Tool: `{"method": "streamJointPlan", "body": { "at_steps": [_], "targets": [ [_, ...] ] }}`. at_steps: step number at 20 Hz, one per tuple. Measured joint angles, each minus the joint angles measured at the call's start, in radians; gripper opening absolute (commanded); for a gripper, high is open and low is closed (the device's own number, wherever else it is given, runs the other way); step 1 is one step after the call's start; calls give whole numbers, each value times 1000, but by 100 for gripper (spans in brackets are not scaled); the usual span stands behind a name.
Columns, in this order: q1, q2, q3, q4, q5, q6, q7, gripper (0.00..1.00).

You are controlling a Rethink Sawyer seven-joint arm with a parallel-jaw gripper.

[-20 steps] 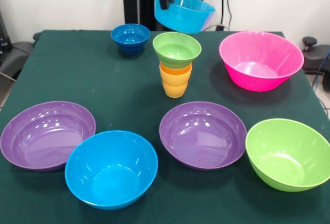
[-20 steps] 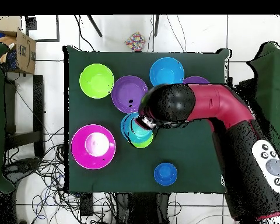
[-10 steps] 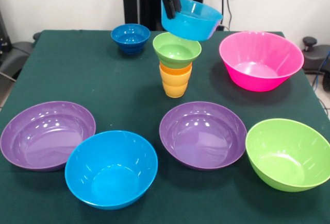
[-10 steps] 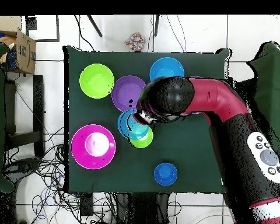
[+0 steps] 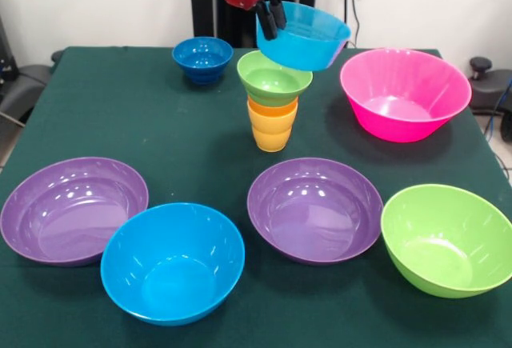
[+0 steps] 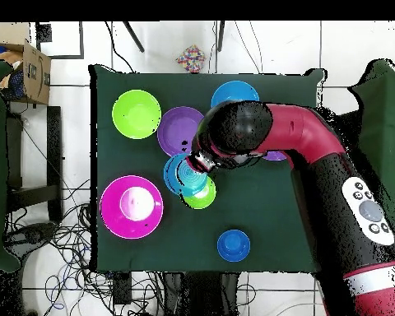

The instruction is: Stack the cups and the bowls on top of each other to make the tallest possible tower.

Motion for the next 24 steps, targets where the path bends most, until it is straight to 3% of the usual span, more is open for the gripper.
{"method": "streamJointPlan", "body": {
  "at_steps": [24],
  "targets": [
    [-1,96,-16,-80,1,12,0,0]
  ]
}}
